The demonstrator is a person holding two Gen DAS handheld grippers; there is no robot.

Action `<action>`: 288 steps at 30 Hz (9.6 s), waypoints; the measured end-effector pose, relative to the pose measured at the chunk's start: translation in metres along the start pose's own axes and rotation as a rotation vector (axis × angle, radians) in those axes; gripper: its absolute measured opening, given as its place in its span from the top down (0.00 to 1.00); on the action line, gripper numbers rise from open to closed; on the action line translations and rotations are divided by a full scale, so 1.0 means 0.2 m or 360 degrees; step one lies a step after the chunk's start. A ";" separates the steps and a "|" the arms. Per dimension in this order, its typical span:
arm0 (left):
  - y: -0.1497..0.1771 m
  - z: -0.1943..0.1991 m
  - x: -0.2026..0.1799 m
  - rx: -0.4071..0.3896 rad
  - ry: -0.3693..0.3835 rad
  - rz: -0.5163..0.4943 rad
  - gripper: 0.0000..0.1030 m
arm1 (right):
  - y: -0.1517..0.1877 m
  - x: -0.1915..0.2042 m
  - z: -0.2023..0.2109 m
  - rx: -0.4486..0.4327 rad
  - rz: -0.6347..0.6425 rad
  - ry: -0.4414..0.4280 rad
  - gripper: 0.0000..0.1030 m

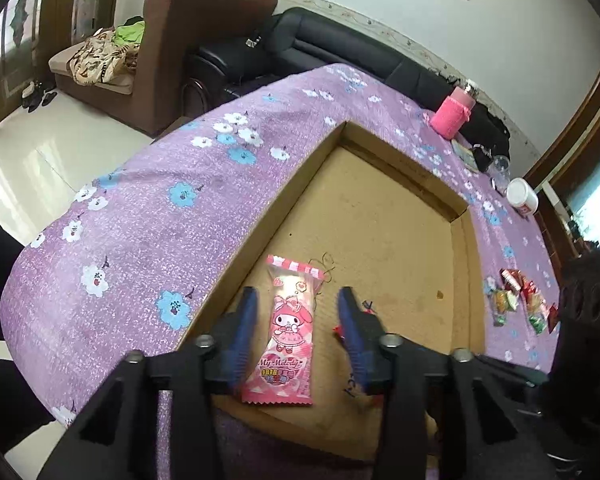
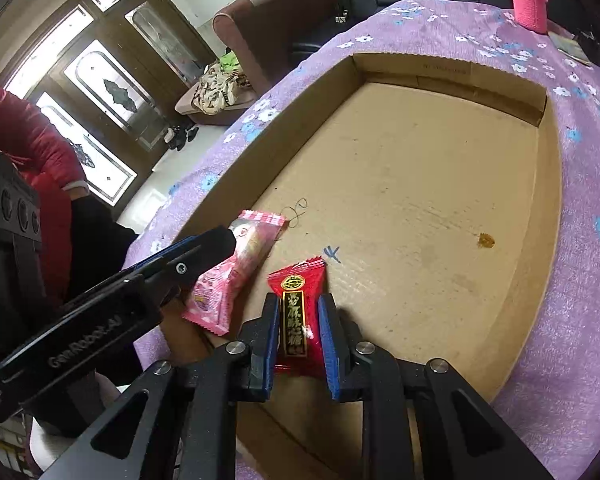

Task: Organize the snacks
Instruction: 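Drop the pink bar and red packet into the cardboard tray with both grippers, then grasp a white candy with left gripper while right grasps a white-red packet, then release the white candy and white-red packet into the tray with both grippers, then grasp a green-wrapped candy with left gripper while right grasps a red foil bag, then drop the green candy and red foil bag into the tray with both grippers, then grasp a clear green candy with left gripper while right grasps a red wafer packet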

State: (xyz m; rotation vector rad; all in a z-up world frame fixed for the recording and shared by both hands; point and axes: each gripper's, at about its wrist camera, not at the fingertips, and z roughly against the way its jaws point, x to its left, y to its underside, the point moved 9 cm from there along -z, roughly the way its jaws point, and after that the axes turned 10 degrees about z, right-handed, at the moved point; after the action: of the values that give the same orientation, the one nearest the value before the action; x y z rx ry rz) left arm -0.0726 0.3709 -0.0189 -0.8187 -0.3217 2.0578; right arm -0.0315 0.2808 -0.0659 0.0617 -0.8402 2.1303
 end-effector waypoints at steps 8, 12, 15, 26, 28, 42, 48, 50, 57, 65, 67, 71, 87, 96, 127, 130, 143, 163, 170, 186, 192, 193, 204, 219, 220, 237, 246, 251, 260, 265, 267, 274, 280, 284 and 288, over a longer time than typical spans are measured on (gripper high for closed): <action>-0.04 0.14 -0.10 -0.0100 0.0107 0.0031 0.45 | -0.02 -0.08 0.27 -0.0172 -0.0002 0.0044 0.78; -0.03 0.19 -0.21 -0.0115 0.0173 0.0001 0.38 | 0.01 -0.37 0.55 -0.0327 -0.0146 0.0166 0.78; 0.01 0.21 -0.33 -0.0099 0.0234 -0.0071 0.35 | 0.05 -0.69 0.71 -0.0384 -0.0324 0.0330 0.78; 0.18 0.12 -0.59 0.0032 0.0286 -0.0230 0.35 | -0.10 -1.16 0.68 -0.0275 -0.0354 0.0682 0.78; 0.19 0.12 -0.61 0.0031 0.0282 -0.0247 0.35 | -0.10 -1.18 0.62 -0.0217 -0.0330 0.0662 0.78; 0.34 0.03 -0.82 0.0160 0.0398 -0.0396 0.34 | 0.48 -1.21 1.00 -0.0189 -0.0427 0.0448 0.77; 0.50 -0.02 -0.96 0.0274 0.0450 -0.0521 0.34 | 0.51 -1.23 0.95 -0.0197 -0.0419 0.0501 0.61; 0.56 -0.03 -1.00 0.0285 0.0452 -0.0601 0.34 | 0.46 -1.24 0.89 -0.0201 -0.0366 0.0550 0.61; 0.71 -0.05 -1.12 0.0337 0.0465 -0.0805 0.35 | 0.37 -1.24 0.74 -0.0176 -0.0214 0.0646 0.63; 0.84 -0.20 -1.32 0.0369 0.0447 -0.1016 0.35 | 0.44 -1.30 0.83 -0.0268 -0.0298 0.0634 0.78; 0.85 -0.23 -1.36 0.0375 0.0439 -0.1050 0.36 | 0.46 -1.32 0.86 -0.0309 -0.0343 0.0617 0.77; 0.89 -0.33 -1.48 0.0373 0.0459 -0.1183 0.52 | 0.48 -1.36 0.91 -0.0384 -0.0421 0.0572 0.77; 0.91 -0.50 -1.46 0.0383 0.0354 -0.1168 0.80 | 0.49 -1.38 0.92 -0.0420 -0.0466 0.0538 0.77; 0.80 -0.30 -1.40 0.0370 0.0562 -0.0901 0.81 | 0.50 -1.41 0.95 -0.0467 -0.0507 0.0611 0.77; -0.14 -0.26 -0.23 0.0125 0.0013 -0.0283 0.81 | -0.04 -0.19 0.26 -0.0168 -0.0082 -0.0029 0.76; -0.15 -0.31 -0.18 0.0150 -0.0007 -0.0251 0.81 | -0.04 -0.18 0.16 -0.0117 -0.0077 -0.0007 0.76; -0.22 -0.11 -0.22 0.0030 0.0137 -0.0108 0.42 | -0.08 -0.05 0.17 -0.0174 0.0167 0.0146 0.71; 0.32 0.06 -0.93 0.0158 0.0494 -0.0522 0.27 | 0.17 -1.32 0.83 -0.0444 -0.0734 0.0465 0.50; 0.47 -0.01 -1.06 0.0214 0.0464 -0.0670 0.27 | 0.09 -1.43 0.67 -0.0343 -0.0774 0.0601 0.48; 0.65 -0.36 -1.27 0.0360 0.0338 -0.0811 0.58 | 0.21 -1.40 0.83 -0.0544 -0.0714 0.0518 0.65; 0.61 -0.53 -1.30 0.0347 0.0215 -0.0781 0.58 | 0.23 -1.41 0.85 -0.0580 -0.0729 0.0456 0.65; 0.61 -0.55 -1.30 0.0349 0.0204 -0.0785 0.58 | 0.23 -1.41 0.84 -0.0579 -0.0725 0.0453 0.65; 0.58 -0.52 -1.29 0.0289 0.0224 -0.0776 0.80 | 0.23 -1.41 0.85 -0.0596 -0.0709 0.0490 0.65; -0.02 -0.09 -0.77 0.0009 0.0249 -0.0364 0.80 | 0.01 -0.93 0.88 -0.0624 -0.0412 0.0278 0.64; -0.05 -0.09 -0.73 0.0000 0.0228 -0.0345 0.80 | -0.01 -0.88 0.85 -0.0603 -0.0391 0.0240 0.64; -0.25 -0.39 -0.34 0.0120 0.0054 -0.0158 0.78 | -0.23 -0.34 0.07 -0.0096 -0.0086 0.0111 0.62; -0.29 -0.26 -0.30 0.0067 0.0139 -0.0044 0.52 | -0.23 -0.32 0.05 -0.0105 -0.0102 0.0107 0.56; -0.29 -0.10 -0.34 -0.0023 0.0181 0.0004 0.37 | -0.21 -0.35 0.23 -0.0229 -0.0130 0.0107 0.56; -0.12 0.16 -0.66 -0.0101 0.0444 -0.0073 0.17 | -0.06 -0.68 0.80 -0.0591 -0.0133 0.0491 0.37; 0.06 0.15 -0.83 -0.0011 0.0502 -0.0205 0.17 | 0.18 -1.26 1.07 -0.0548 -0.0503 0.0698 0.37; 0.13 0.13 -0.88 0.0025 0.0497 -0.0260 0.17 | 0.28 -1.46 1.15 -0.0526 -0.0625 0.0765 0.37; 0.26 0.08 -0.94 0.0101 0.0483 -0.0290 0.17 | 0.45 -1.75 1.13 -0.0451 -0.0808 0.0726 0.38; 0.29 0.07 -0.98 0.0110 0.0467 -0.0325 0.17 | 0.41 -1.55 0.94 -0.0419 -0.0802 0.0203 0.37; 0.33 0.05 -1.02 0.0142 0.0479 -0.0351 0.17 | 0.30 -1.32 0.94 -0.0460 -0.0594 0.0051 0.37; 0.38 0.04 -1.05 0.0171 0.0506 -0.0399 0.17 | 0.19 -1.39 1.00 -0.0449 -0.0449 0.0516 0.38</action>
State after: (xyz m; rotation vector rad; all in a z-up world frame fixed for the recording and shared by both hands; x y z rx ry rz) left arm -0.0412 0.1570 0.0402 -0.9702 -0.1278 1.6678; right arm 0.0781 -0.0437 -0.0194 -0.2881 -0.8707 1.6848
